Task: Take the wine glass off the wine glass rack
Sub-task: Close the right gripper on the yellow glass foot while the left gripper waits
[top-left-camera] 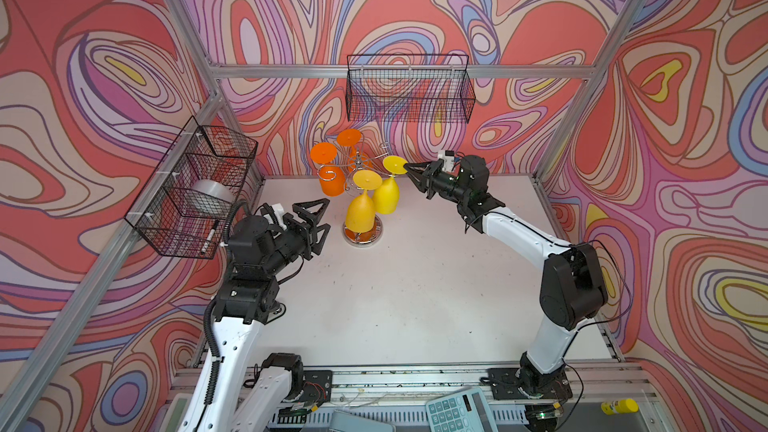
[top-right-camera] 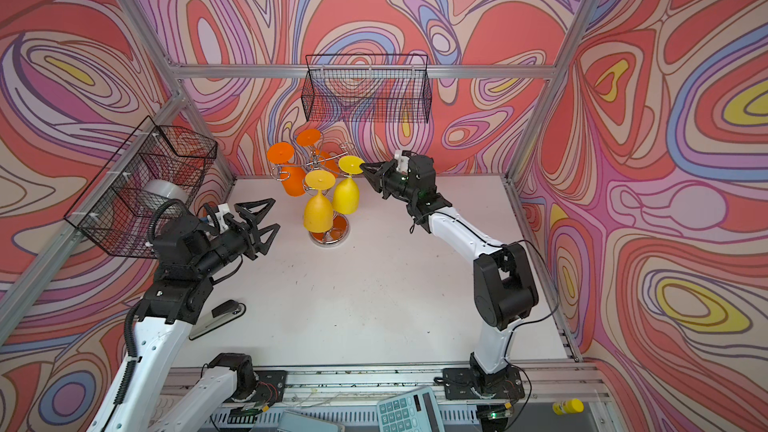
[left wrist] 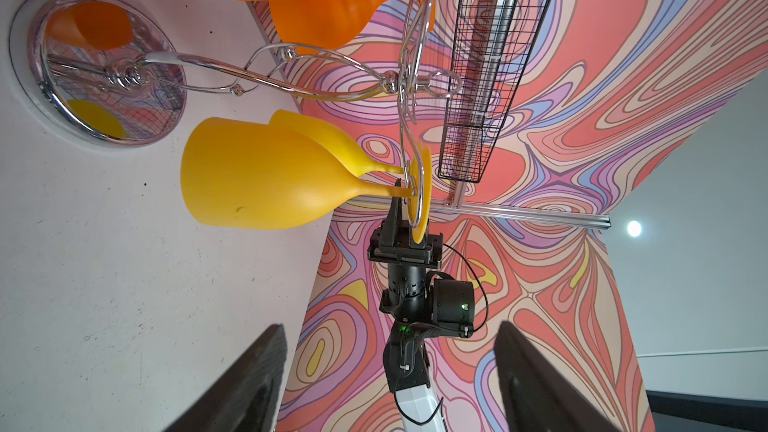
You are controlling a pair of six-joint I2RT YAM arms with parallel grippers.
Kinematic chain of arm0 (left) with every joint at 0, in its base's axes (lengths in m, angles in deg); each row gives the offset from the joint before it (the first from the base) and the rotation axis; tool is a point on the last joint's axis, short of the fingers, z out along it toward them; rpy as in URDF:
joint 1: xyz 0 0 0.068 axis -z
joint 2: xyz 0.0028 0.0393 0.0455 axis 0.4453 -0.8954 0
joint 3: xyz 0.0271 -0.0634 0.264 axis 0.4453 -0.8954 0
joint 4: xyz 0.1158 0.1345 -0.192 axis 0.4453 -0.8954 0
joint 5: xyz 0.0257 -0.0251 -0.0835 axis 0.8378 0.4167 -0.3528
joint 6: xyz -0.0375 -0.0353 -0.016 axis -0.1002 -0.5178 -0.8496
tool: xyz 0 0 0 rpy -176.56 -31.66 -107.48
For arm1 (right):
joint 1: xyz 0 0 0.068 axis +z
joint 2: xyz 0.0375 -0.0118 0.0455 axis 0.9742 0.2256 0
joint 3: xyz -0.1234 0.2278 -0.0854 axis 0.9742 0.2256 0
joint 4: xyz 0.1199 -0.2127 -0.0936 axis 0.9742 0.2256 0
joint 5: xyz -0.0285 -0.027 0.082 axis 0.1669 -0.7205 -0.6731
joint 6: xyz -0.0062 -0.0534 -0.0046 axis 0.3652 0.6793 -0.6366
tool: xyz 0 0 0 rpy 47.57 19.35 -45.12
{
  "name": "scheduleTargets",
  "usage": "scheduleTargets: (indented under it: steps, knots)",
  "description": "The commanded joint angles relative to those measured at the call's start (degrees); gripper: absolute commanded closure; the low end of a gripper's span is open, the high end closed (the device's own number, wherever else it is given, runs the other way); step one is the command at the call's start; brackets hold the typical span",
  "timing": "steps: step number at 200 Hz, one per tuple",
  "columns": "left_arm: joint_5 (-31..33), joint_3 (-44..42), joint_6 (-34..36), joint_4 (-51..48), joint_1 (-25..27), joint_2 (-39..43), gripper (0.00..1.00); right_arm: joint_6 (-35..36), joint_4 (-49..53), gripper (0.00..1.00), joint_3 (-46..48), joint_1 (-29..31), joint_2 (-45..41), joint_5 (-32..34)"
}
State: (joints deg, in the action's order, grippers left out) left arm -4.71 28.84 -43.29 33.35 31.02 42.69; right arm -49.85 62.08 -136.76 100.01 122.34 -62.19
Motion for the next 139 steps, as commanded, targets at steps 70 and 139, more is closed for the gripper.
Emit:
scheduleTargets:
  steps: [70,139]
  knots:
    - [0.97,-0.93,-1.34,2.55,0.34,1.19,0.21,-2.00,-4.39,0.94,-0.55,0.59,0.21,1.40]
    - [0.83,-1.04,-1.43,2.64,0.34,1.30,0.21,-1.58,-4.15,1.00,-1.46,0.67,-0.32,1.93]
